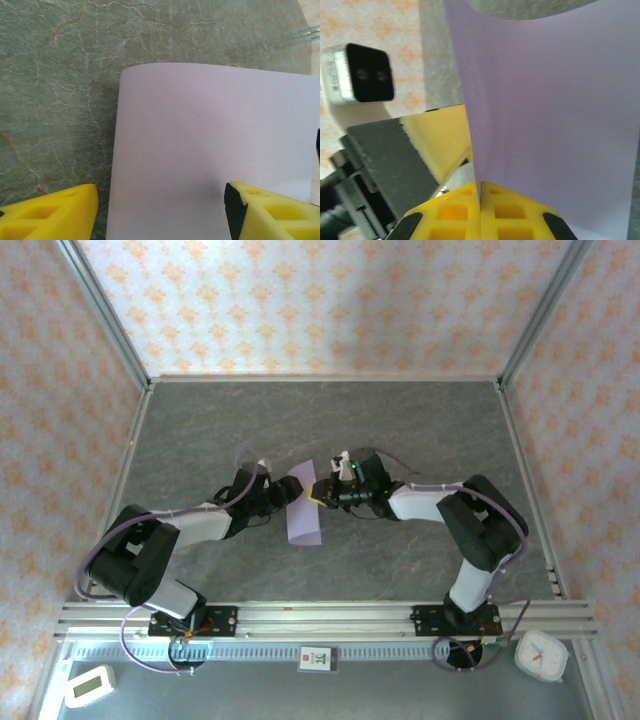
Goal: Fold a paper plane with a square sheet of paper (pick it up from the middle)
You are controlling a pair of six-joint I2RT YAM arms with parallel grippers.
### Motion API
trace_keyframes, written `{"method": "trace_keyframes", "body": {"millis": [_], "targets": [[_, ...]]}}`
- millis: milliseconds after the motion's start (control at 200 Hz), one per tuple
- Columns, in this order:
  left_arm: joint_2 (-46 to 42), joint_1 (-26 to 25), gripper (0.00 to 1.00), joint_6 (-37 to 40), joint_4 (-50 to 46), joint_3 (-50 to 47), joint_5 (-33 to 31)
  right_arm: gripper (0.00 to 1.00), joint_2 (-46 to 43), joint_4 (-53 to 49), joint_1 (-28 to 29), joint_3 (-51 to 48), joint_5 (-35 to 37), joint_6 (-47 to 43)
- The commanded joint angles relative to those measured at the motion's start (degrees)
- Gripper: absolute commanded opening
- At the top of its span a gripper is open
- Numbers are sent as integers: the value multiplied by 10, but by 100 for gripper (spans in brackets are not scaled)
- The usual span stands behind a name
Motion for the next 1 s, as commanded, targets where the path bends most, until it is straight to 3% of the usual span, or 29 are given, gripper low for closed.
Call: {"method": "trace_keyframes", "body": {"millis": [0, 375, 761, 996], "targets": [[5, 1, 70, -11, 32, 7, 11, 0, -21, 93, 1, -22, -28, 38], [-17, 1, 72, -26, 70, -12, 39, 0, -42, 105, -11, -63, 5, 47], [34, -6, 73, -119, 243, -27, 99, 0, -37, 288, -20, -131, 14, 160], [39, -21, 74, -126, 256, -23, 105, 0, -29, 265, -19, -135, 19, 142]]}}
